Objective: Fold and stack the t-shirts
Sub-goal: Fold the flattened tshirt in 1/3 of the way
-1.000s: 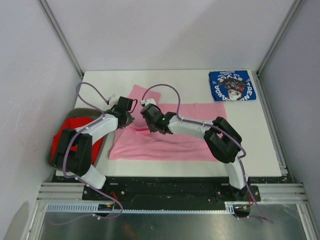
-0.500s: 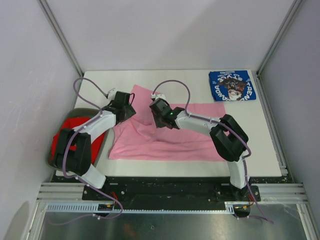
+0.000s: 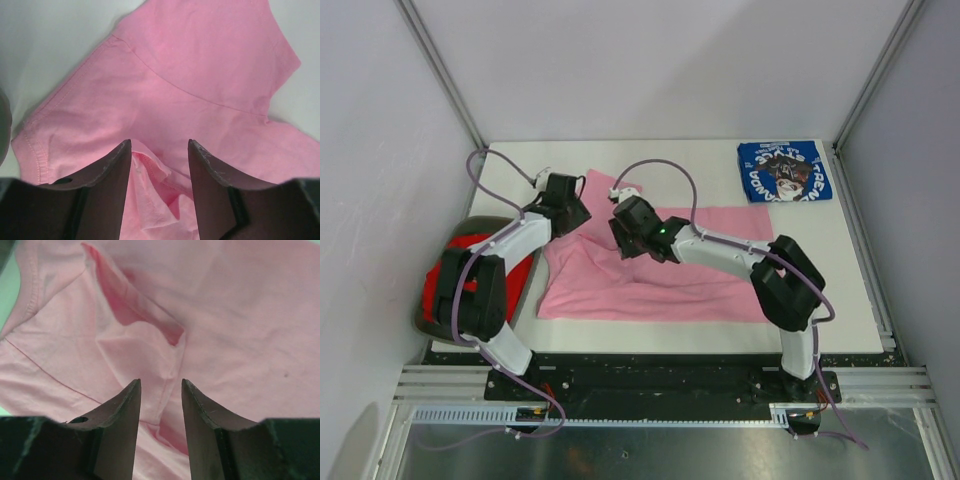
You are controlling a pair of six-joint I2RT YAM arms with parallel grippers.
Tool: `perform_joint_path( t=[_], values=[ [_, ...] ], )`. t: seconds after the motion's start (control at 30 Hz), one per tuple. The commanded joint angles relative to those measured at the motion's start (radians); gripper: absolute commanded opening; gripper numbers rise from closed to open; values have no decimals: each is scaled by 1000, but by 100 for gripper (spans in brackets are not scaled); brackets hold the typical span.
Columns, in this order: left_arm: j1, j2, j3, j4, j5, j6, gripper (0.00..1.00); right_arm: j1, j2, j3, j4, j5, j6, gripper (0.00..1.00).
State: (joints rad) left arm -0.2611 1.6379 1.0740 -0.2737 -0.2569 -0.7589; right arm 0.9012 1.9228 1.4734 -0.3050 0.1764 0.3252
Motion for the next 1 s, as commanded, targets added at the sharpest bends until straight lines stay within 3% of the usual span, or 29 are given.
perform_joint_path(
  t=[0.0, 0.73, 0.97],
  values=[
    [22, -11, 16, 25, 20, 13, 53, 35, 76, 79, -5, 10, -60, 43],
    [68, -51, -2, 30, 72, 21, 51, 28, 236, 206, -66, 61, -97, 39],
    [71, -44, 1, 31, 81, 21, 51, 8, 228, 185, -64, 66, -75, 23]
  ],
)
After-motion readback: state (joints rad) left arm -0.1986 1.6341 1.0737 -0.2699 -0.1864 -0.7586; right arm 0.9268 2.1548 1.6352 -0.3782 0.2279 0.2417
